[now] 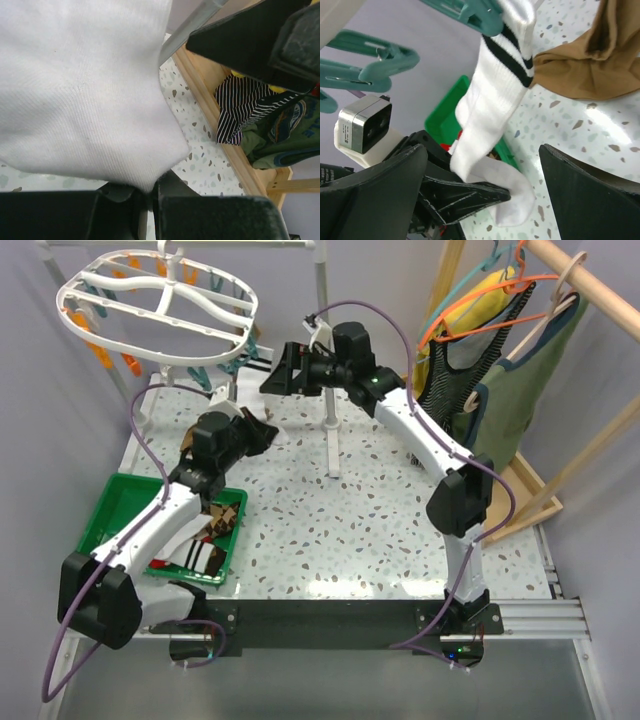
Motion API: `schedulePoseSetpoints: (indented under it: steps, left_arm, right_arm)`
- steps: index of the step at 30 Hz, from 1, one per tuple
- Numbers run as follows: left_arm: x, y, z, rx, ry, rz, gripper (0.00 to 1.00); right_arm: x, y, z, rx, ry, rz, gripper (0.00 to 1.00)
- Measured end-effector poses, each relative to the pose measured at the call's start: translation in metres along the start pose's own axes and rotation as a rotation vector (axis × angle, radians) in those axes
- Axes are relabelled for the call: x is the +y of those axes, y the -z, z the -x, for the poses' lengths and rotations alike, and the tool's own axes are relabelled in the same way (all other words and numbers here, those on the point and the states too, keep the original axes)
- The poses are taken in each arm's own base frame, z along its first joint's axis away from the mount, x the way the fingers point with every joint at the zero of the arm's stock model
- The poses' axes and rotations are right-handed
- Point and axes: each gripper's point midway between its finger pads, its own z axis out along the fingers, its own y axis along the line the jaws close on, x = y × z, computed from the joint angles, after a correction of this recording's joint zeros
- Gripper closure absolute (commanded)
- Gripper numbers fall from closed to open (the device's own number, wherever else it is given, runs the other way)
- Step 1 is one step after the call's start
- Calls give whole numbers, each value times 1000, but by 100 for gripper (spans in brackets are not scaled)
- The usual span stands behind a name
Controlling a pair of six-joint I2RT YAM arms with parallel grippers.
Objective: Remove the socks clipped to the hanger
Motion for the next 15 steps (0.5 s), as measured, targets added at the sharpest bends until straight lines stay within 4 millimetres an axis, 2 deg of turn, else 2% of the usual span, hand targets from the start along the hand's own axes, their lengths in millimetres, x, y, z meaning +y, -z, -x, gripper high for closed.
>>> schedulePoseSetpoints:
  steps: [8,12,13,15]
  left_arm:
    - [-2,9,-11,62,47,0,100]
    - [-8,15,-11,87,62,-4,100]
    - [-10,17,-10,89,65,-7,100]
    - [-13,23,-8,89,71,-15,100]
  right_arm:
    - [-8,18,26,-65,83,-67,4]
    - [-3,21,43,-117,115,-67,19]
    - [-2,21,48,-135,125,-67,27]
    - [-1,18,56,-168,145,-60,31]
